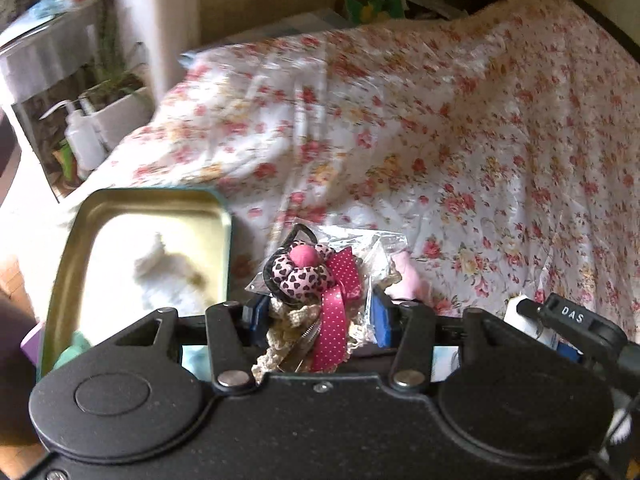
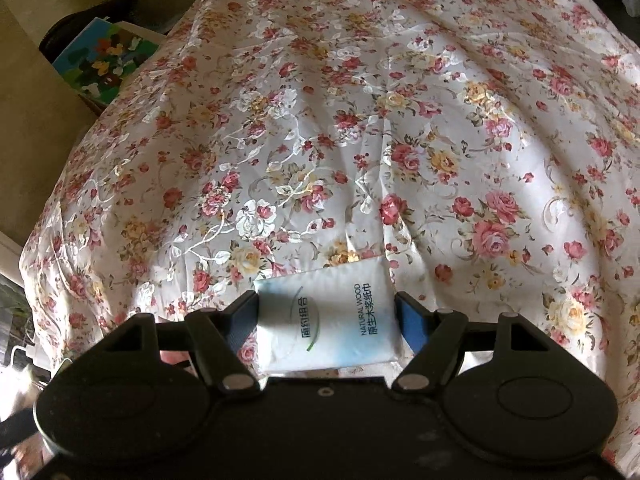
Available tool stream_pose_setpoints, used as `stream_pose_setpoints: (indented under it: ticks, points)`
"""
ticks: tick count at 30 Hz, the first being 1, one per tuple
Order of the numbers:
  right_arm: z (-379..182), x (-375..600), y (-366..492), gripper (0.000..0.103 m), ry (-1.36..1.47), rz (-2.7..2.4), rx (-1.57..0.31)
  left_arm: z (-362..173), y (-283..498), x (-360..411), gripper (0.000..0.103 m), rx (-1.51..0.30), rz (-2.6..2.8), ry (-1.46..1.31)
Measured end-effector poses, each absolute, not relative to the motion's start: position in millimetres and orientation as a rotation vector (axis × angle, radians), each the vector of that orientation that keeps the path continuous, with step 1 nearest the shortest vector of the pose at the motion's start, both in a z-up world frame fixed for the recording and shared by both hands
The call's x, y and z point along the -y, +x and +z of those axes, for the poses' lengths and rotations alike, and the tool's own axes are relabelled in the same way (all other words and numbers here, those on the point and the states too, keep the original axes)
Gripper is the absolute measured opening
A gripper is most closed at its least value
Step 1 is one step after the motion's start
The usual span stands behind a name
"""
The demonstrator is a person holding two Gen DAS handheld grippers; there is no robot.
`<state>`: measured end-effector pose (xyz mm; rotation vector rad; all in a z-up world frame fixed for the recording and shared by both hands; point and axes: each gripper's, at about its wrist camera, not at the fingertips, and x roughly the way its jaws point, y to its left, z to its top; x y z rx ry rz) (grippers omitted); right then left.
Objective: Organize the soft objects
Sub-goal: 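Carry the keychain into the gold tray and open the left tool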
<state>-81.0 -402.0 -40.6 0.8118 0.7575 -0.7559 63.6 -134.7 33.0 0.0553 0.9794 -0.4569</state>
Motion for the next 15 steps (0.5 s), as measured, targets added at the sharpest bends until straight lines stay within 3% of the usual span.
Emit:
stream_pose_setpoints:
  ticks: [15]
  points:
    - [-28.7,372.9,-67.1,0.073,0.701,-0.691,-0.740,34.3,94.5,15.6,0.048,-0.935,-0.260,-0.036]
